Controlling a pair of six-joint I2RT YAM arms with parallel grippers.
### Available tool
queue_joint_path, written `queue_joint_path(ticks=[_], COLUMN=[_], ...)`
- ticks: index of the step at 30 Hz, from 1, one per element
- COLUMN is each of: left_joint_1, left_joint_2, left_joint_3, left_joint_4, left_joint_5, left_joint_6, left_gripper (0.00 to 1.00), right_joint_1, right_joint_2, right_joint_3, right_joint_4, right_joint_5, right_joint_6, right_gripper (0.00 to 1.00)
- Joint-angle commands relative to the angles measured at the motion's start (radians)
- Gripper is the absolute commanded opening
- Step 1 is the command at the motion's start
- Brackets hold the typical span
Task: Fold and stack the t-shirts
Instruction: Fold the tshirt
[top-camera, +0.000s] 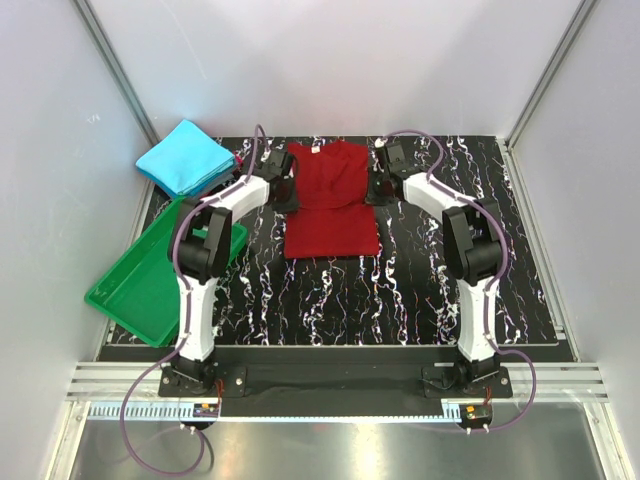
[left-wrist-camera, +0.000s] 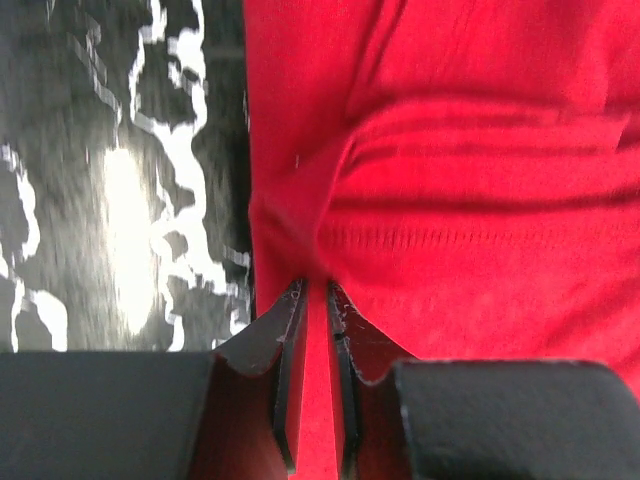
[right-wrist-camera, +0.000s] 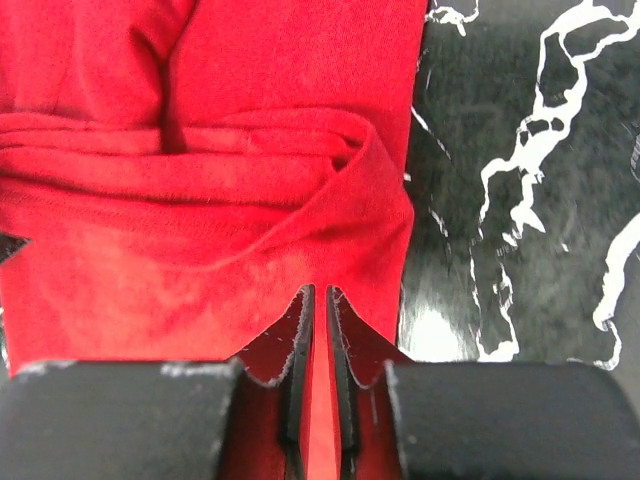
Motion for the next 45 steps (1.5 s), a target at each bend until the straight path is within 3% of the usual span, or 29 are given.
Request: queue_joint_path(ticks=[1,8,14,19,24,28,31,35,39,45], left_joint_1=[0.014,0.056,0.092,0.090,0.086,0.046,-0.024,-0.083,-0.091,-0.091], left_joint_2=[0.035,0.119,0.196,0.136,-0.034,-0.209,-0.374,-0.480,-0.542,-0.539], left_joint_3=[0.092,0.250,0.355,0.333,0.287,0.101,-0.075,-0.266,-0.456,-0.579], left_joint_4=[0.024,0.023,-0.003,-0.012,-0.066,-0.083,-0.084,-0.075,0.015,0.110], left_joint_5=[-0.027,-0.015,0.048,0.059,0.068,0.062,0.027,0.051,0.114,0.145], left_joint_6=[0.023,0.035,0.035,0.060,0.089,0.106,0.112,0.069,0.015,-0.060], left_gripper=[0.18,0.20,0.20,0.23,0.26,0.30,0.38,0.44,0.44,0.44], right_joint_1=[0.009,-0.019,-0.051,-0.062,-0.064,-0.064,-0.064,-0.064,-0.062,-0.048], right_joint_2=[0.048,0.082,0.111,0.095,0.013,-0.140,-0.272,-0.366,-0.414,-0.417], right_joint_3=[0.054,0.118,0.180,0.178,0.162,-0.025,-0.180,-0.338,-0.466,-0.575], right_joint_4=[0.039,0.039,0.037,0.016,-0.148,-0.181,-0.178,-0.134,-0.063,0.051], right_joint_5=[-0.007,0.062,0.029,0.024,0.024,0.018,-0.014,-0.086,-0.102,-0.141], right_joint_6=[0.008,0.023,0.030,0.028,0.063,0.157,0.247,0.324,0.379,0.463], right_gripper=[0.15,0.16,0.19,0.25,0.37,0.47,0.52,0.59,0.64,0.63])
